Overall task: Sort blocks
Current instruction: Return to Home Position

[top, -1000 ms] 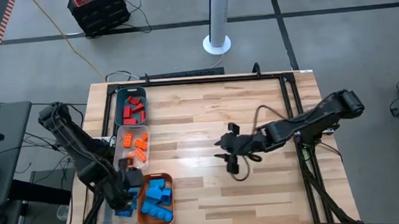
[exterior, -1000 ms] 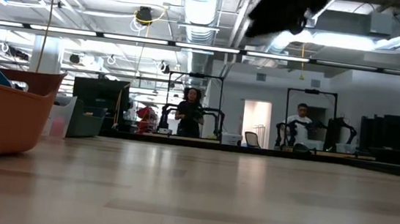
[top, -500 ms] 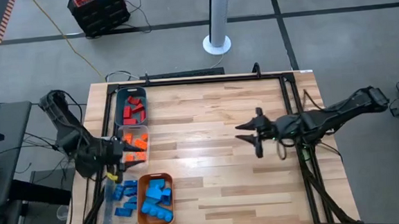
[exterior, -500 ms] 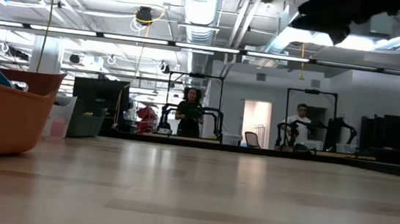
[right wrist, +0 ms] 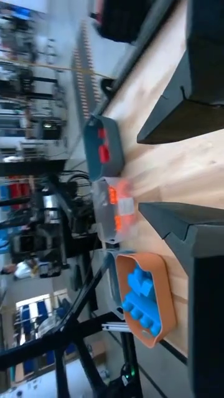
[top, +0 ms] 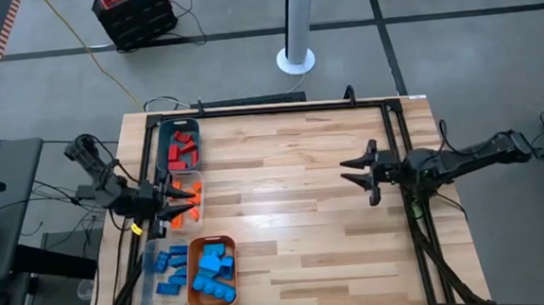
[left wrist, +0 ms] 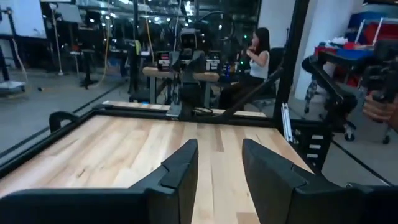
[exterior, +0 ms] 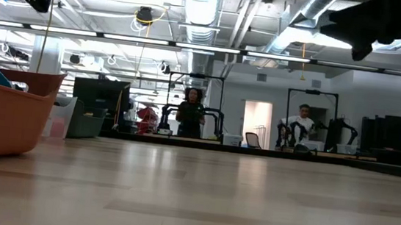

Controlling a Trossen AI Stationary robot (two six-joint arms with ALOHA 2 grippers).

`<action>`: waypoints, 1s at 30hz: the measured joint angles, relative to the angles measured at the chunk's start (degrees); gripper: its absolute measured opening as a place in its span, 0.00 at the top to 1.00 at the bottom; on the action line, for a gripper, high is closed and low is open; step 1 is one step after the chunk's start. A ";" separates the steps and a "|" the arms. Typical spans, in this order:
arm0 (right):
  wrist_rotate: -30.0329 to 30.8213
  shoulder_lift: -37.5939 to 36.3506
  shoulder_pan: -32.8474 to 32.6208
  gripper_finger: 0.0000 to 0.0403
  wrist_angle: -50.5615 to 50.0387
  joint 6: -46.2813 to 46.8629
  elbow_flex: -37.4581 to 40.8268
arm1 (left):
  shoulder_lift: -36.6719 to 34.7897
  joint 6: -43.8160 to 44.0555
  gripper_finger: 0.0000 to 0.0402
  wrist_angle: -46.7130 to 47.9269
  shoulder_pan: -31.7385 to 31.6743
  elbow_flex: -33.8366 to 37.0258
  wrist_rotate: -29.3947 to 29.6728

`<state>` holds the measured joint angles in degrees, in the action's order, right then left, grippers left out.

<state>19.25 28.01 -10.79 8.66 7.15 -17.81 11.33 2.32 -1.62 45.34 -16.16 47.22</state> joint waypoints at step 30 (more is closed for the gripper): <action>-11.89 -27.69 0.72 0.73 -1.77 -3.98 17.28 | -10.97 -4.67 0.99 -4.47 -0.13 13.75 -43.58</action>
<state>7.35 0.32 -10.07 6.89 3.17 -0.54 0.36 -2.35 -6.09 45.21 -2.42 3.64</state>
